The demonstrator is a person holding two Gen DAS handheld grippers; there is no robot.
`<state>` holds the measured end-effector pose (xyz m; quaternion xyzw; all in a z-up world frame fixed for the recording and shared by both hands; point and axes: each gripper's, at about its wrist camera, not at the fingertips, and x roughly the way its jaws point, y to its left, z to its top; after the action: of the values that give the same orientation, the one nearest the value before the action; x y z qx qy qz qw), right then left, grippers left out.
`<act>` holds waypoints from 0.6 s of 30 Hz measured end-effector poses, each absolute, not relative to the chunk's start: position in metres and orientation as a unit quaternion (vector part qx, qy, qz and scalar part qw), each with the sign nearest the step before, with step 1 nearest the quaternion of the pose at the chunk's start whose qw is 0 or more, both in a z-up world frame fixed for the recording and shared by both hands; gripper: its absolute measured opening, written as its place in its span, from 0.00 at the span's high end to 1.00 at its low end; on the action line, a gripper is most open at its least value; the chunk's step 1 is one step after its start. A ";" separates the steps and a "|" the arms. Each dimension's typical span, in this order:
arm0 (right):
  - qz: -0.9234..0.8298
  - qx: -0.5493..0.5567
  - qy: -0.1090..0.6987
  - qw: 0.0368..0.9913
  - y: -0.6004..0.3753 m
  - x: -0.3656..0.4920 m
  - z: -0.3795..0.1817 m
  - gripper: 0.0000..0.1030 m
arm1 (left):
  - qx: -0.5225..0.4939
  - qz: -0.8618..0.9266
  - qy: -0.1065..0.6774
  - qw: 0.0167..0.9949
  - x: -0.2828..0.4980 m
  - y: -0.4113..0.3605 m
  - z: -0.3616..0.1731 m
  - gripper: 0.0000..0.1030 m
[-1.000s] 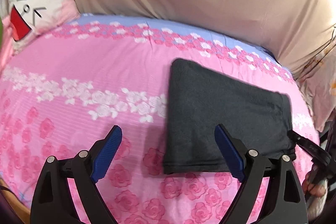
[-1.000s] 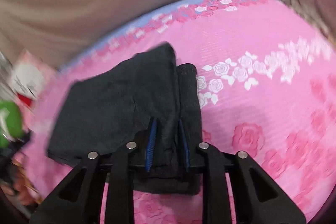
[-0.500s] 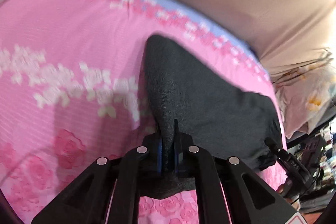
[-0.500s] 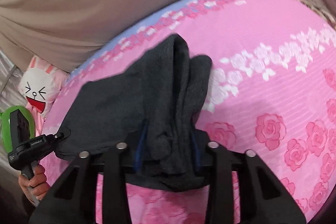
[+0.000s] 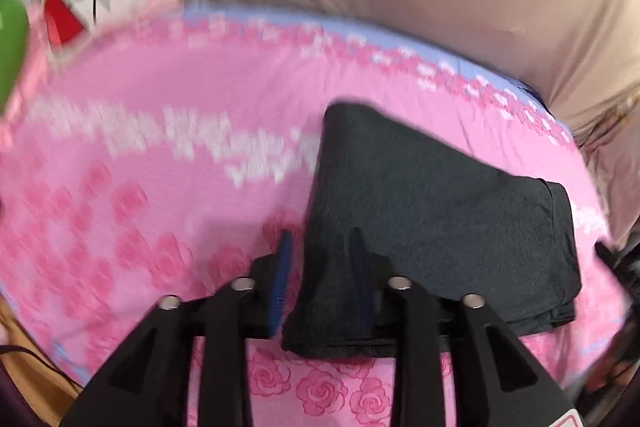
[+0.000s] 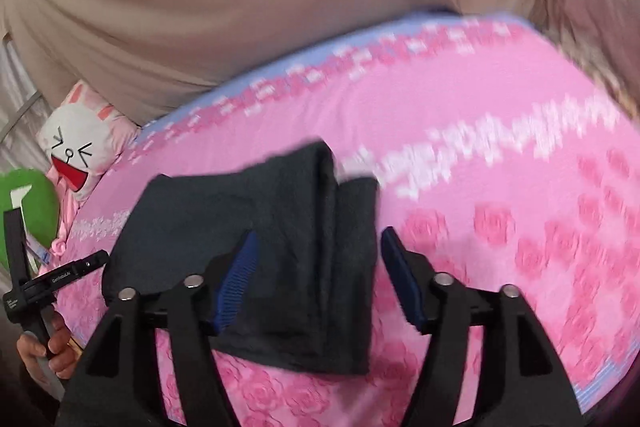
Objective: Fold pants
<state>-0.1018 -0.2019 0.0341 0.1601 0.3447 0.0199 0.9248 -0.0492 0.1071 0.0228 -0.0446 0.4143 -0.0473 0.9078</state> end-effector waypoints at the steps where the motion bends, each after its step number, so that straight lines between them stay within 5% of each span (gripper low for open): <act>1: 0.023 0.157 0.348 0.924 -0.199 -0.094 0.033 0.34 | -0.030 -0.046 0.404 0.913 -0.052 0.102 0.028 0.54; 2: 0.028 0.155 0.357 0.921 -0.196 -0.085 0.028 0.34 | -0.014 -0.047 0.393 0.918 -0.055 0.094 0.031 0.46; 5: 0.040 0.156 0.407 0.899 -0.188 -0.049 -0.010 0.34 | 0.010 -0.063 0.382 0.922 -0.062 0.079 0.037 0.44; 6: 0.050 0.164 0.415 0.893 -0.187 -0.044 -0.019 0.54 | 0.012 -0.070 0.383 0.921 -0.063 0.074 0.036 0.41; 10: 0.066 0.162 0.376 0.910 -0.176 -0.063 0.010 0.81 | 0.017 -0.080 0.395 0.915 -0.065 0.066 0.029 0.40; 14: 0.042 0.118 0.332 0.935 -0.164 -0.093 0.045 0.80 | 0.011 -0.078 0.398 0.914 -0.070 0.071 0.024 0.40; 18: -0.031 0.094 0.392 0.914 -0.177 -0.074 -0.012 0.58 | 0.013 -0.074 0.421 0.904 -0.062 0.068 0.006 0.39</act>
<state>-0.0740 -0.1771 -0.0119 0.0942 0.3924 -0.0308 0.9144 -0.0624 0.0681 0.0060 0.0126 0.4209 -0.0742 0.9040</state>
